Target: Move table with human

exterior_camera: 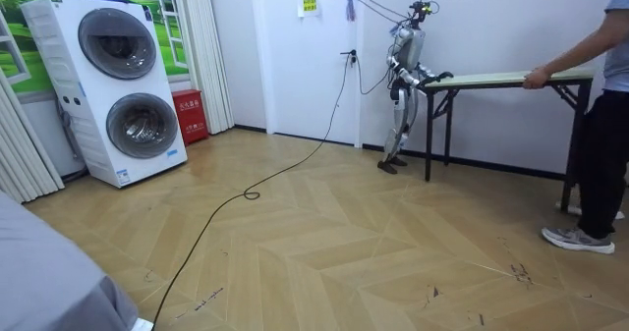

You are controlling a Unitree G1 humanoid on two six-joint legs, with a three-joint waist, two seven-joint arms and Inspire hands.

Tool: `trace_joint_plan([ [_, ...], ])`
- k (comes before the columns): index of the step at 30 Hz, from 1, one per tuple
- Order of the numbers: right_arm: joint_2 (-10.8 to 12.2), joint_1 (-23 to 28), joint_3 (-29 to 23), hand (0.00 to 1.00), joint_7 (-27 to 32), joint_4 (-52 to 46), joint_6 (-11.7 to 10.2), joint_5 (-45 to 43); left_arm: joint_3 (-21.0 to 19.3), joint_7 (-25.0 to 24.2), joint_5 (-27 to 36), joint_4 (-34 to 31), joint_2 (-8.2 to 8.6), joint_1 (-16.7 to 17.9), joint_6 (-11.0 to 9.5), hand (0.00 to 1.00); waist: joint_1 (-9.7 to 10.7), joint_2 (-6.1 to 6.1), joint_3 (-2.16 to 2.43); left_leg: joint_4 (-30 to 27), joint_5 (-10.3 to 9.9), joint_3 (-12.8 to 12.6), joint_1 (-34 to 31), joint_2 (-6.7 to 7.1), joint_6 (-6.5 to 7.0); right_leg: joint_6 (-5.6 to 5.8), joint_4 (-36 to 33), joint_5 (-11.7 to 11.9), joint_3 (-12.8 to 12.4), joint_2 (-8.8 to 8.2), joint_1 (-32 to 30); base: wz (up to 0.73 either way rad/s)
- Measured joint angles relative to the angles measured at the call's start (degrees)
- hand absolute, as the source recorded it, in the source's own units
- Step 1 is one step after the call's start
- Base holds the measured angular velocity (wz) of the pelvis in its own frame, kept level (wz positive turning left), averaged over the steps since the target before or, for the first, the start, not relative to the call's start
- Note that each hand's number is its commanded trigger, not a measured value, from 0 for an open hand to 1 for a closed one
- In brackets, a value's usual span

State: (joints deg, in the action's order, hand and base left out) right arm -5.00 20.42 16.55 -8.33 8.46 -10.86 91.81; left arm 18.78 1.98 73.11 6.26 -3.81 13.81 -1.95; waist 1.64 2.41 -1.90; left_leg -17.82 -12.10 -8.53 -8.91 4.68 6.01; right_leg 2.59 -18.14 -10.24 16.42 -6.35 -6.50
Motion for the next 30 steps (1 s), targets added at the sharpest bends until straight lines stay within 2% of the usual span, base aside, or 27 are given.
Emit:
trace_joint_plan([
  [1, 0.1, -0.2, -0.1, 1.0, 0.1, 0.1, 0.4, 0.0, -0.3, -0.2, -0.2, 0.0, 0.14, 0.0, 0.1, 1.0, -0.3, 0.0, 0.0, 0.8, 0.2, -0.7, -0.4, -0.01, -1.19, 0.07, 1.6, 0.4, 0.6, -0.32, 0.9, 0.26],
  [2, 0.1, -0.4, -0.1, 1.0, 0.1, 0.1, 0.4, 0.0, -0.7, -0.3, -0.6, 0.0, 0.13, 0.0, 0.3, 1.0, -0.3, 0.0, -0.02, 1.0, 0.1, -1.8, -0.6, -0.3, -1.69, 0.04, 2.1, 0.5, 1.4, -0.53, 1.4, 0.57],
  [3, 0.1, -0.4, -0.3, 1.0, 0.1, 0.1, 0.5, 0.0, -0.9, -0.3, -0.8, 0.0, 0.42, 0.0, 0.5, 1.0, 0.2, 0.0, -0.02, 1.2, 0.0, -5.8, -0.6, -1.35, -2.88, -0.08, 2.8, 0.5, 3.2, -0.57, 2.3, 0.64],
  [5, 0.1, -0.3, -0.9, 1.0, 0.1, 0.2, 1.0, 0.0, -0.9, -0.3, -0.8, 0.0, 0.41, 0.0, 1.0, 1.0, 1.1, 0.01, -0.02, 1.2, -0.1, -9.6, -0.6, -2.51, -3.02, -0.16, 3.2, 0.4, 4.1, -0.35, 3.2, 0.79],
  [9, -0.4, -0.9, -1.5, 1.0, 1.0, 0.2, 2.6, -0.4, -0.7, -0.2, -0.7, 0.0, 0.96, 0.8, 0.8, 1.0, -1.4, 0.04, -0.03, -0.4, 0.1, -9.2, -1.4, -2.9, -2.56, -0.08, 0.2, -0.4, 0.8, -0.09, 1.2, 0.13],
  [11, -0.7, -0.9, -1.5, 1.0, 1.6, 0.2, 3.0, -0.7, -0.8, -0.1, -0.6, 0.1, 1.12, 1.3, 0.6, 1.0, -2.2, 0.05, -0.03, -0.9, 0.4, -8.9, -1.4, -2.92, -1.14, -0.07, -1.3, -0.8, 0.9, -0.26, 0.5, 0.05],
  [13, -0.6, -1.2, -1.5, 1.0, 2.3, 0.2, 3.4, -1.7, -1.4, -0.1, -0.6, 0.3, 1.34, 1.7, 0.4, 1.0, -2.2, 0.12, -0.03, -1.3, -0.3, -7.7, -1.4, -2.91, 1.44, 0.01, -4.1, -2.1, 1.0, -0.52, -0.1, 0.13],
  [15, -0.1, -1.2, -1.5, 1.0, 2.7, 0.2, 3.4, -2.1, -1.2, 0.0, -0.7, 0.6, 1.75, 1.7, -0.2, 1.0, -2.1, 0.18, -0.02, -1.8, -1.1, -5.5, -1.4, -2.86, 2.65, 0.46, -6.4, -3.5, 0.4, -0.64, -1.7, 0.18],
  [17, 0.0, -1.4, -1.5, 1.0, 2.8, 0.0, 3.4, -2.6, -1.2, 0.1, -0.7, 0.8, 1.94, 1.7, -0.6, 1.0, -2.1, 0.26, -0.06, -1.8, -1.2, -5.3, -1.4, -2.64, 2.68, 0.34, -4.4, -3.3, -1.6, -0.75, -3.9, 0.14],
  [18, -0.1, -1.4, -1.5, 1.0, 2.9, -0.2, 3.3, -2.8, -1.2, 0.1, -0.7, 1.0, 2.08, 1.7, -0.6, 1.0, -2.0, 0.32, 0.0, -1.8, -1.3, -5.1, -1.3, -2.21, 2.6, -0.27, -3.9, -1.1, -2.3, -1.2, -5.6, 0.21],
  [19, -0.3, -1.3, -1.5, 1.0, 3.2, -0.2, 3.3, -2.8, -1.2, 0.2, -0.7, 1.6, 2.63, 1.7, -0.6, 1.0, -1.8, 0.57, 0.05, -1.6, -1.4, -5.4, -0.8, -2.22, 2.46, -0.54, -4.9, -0.8, -2.2, -1.45, -5.8, 0.15],
  [23, -0.8, -1.7, -1.6, 1.0, 3.5, -0.1, 3.4, -3.3, -1.8, 0.0, -0.7, 2.4, 3.39, 1.7, -0.6, 1.0, -2.2, 1.2, 0.19, -1.1, -1.4, -6.1, -0.4, -2.4, 2.33, -0.75, -5.6, -0.7, -2.2, -1.33, -5.4, -0.02],
  [29, 0.2, -1.1, -2.2, 1.0, 3.5, 0.8, 4.3, -4.4, -2.3, -1.3, -0.7, 4.6, 3.38, 1.7, -0.3, 1.0, -1.9, 1.21, 0.28, -0.3, -1.5, -6.9, 1.4, -2.12, 2.47, -0.57, -5.7, -0.7, -3.0, -1.43, -4.3, -0.06],
  [30, 0.4, -1.0, -2.2, 1.0, 3.5, 1.3, 4.5, -4.7, -2.5, -1.6, -0.8, 5.2, 3.38, 1.8, -0.2, 1.0, -1.8, 1.14, 0.44, 0.2, -1.5, -7.1, 2.0, -2.04, 2.47, -0.52, -5.6, -0.6, -3.3, -1.45, -4.0, -0.08],
])
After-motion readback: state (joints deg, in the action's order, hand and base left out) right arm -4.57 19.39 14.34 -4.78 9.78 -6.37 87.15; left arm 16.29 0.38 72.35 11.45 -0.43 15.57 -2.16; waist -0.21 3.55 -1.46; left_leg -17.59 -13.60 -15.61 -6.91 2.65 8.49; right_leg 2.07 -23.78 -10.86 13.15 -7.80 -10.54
